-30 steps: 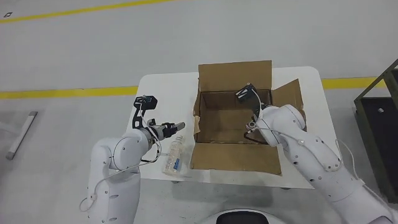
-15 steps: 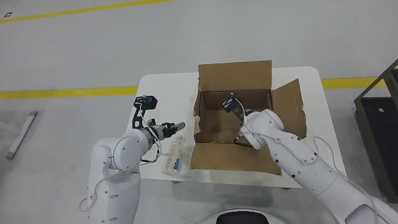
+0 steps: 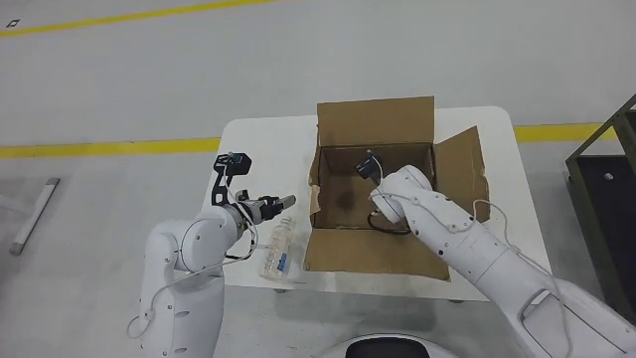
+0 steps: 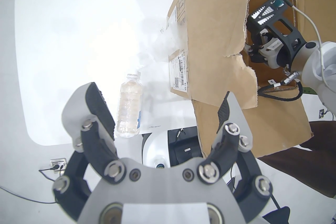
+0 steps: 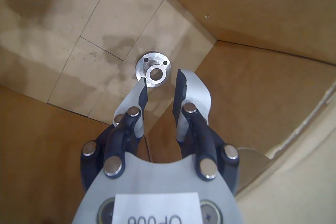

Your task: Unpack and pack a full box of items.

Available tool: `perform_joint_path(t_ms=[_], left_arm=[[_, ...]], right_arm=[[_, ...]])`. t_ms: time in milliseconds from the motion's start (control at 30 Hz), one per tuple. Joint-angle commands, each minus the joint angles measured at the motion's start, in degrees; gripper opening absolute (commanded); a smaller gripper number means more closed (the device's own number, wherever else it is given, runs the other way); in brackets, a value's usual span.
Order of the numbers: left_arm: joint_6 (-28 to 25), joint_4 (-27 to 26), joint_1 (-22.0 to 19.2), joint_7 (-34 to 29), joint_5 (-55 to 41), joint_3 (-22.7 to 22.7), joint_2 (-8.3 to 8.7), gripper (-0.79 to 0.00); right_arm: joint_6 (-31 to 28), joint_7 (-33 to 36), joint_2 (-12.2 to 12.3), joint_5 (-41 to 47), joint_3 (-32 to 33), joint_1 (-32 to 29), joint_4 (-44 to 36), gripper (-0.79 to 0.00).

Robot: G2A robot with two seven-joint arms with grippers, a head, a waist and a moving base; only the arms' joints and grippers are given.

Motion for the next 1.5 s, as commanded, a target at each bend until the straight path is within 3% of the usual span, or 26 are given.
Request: perform_joint_path(t_ms=[0,1467], left_arm=[[0.0,0.0,0.0,0.0,0.0,0.0,0.0,0.0],[0.0,0.0,0.0,0.0,0.0,0.0,0.0,0.0]], right_arm=[[-0.2,0.1,-0.5,0.4,-0.3,0.6,1.6,-0.477],[-0.8,-7.5,-11.0,4.2,-3.7,8.8,30.2,-0.434]])
